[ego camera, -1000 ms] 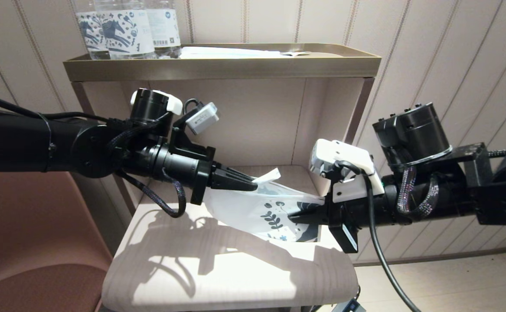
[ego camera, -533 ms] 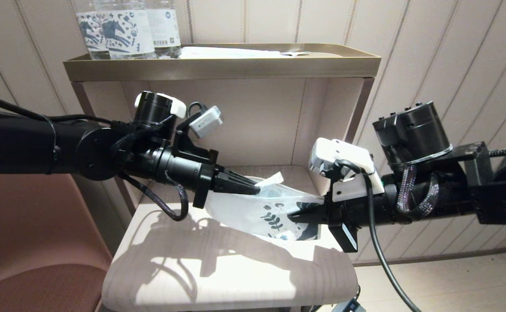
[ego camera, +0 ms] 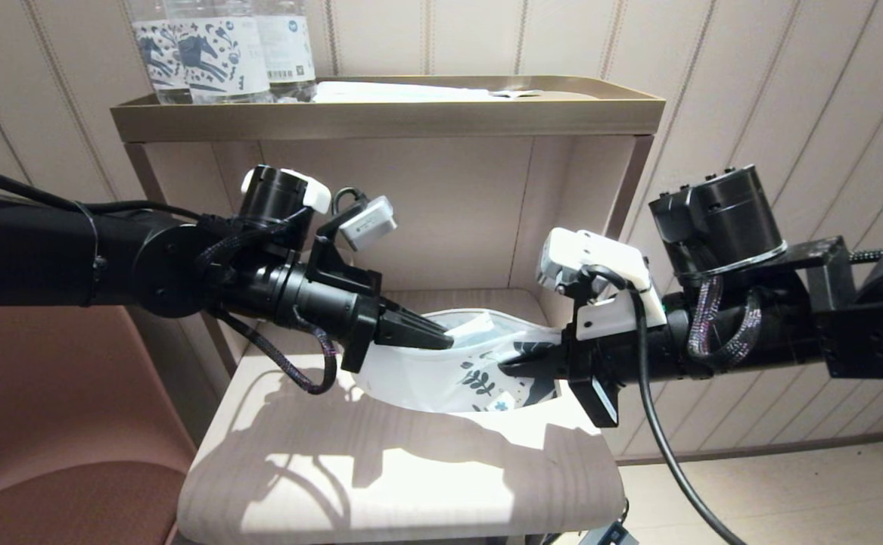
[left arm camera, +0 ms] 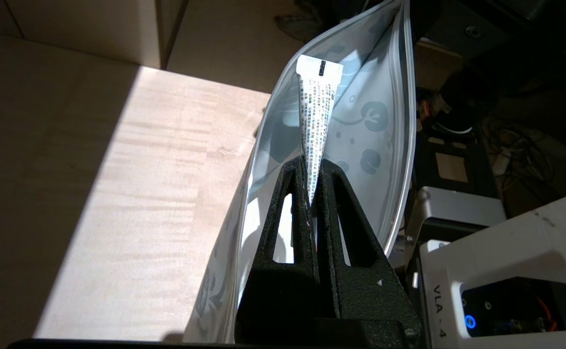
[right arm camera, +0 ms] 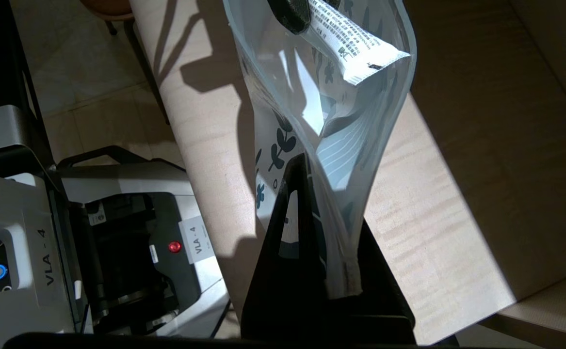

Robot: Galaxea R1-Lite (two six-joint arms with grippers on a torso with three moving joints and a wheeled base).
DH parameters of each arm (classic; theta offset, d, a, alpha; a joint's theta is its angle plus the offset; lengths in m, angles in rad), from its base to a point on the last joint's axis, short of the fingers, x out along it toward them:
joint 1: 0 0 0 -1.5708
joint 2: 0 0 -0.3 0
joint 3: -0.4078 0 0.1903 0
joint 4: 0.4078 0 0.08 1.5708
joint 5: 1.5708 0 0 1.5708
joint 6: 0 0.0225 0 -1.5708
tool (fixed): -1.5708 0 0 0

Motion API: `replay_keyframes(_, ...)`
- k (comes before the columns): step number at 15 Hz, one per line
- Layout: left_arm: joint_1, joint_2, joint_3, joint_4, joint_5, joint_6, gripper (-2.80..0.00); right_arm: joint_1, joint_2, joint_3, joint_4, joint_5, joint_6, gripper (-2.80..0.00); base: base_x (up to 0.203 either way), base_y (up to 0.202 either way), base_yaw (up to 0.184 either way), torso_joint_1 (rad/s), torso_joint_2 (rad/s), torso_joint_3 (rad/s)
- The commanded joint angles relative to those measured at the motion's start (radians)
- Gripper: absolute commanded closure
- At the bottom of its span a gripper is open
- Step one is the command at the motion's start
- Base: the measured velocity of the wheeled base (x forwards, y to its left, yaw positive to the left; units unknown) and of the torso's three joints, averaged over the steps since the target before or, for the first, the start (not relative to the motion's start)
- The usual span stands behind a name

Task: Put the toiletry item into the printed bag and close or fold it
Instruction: Place the toothpaste in the storage bag

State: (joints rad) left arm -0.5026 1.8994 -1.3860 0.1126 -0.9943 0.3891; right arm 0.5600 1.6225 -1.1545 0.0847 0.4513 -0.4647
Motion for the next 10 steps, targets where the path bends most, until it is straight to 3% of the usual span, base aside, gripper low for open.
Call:
replay_keyframes(1, -0.001, 0.001, -0.004, -0.001, -0.004, 0.002, -2.80, 0.001, 0.002, -0.004, 0.001, 0.003, -0.003, 0.00, 0.000, 0.000, 0.000, 0.000, 0.00, 0.000)
replay_keyframes(10, 0.017, -0.083, -0.021, 0.012, -0.003, -0.007, -2.80, 0.007, -0.009, 0.006, 0.001, 0.003, 0.000, 0.00, 0.000, 0.000, 0.000, 0.000, 0.00, 0.000)
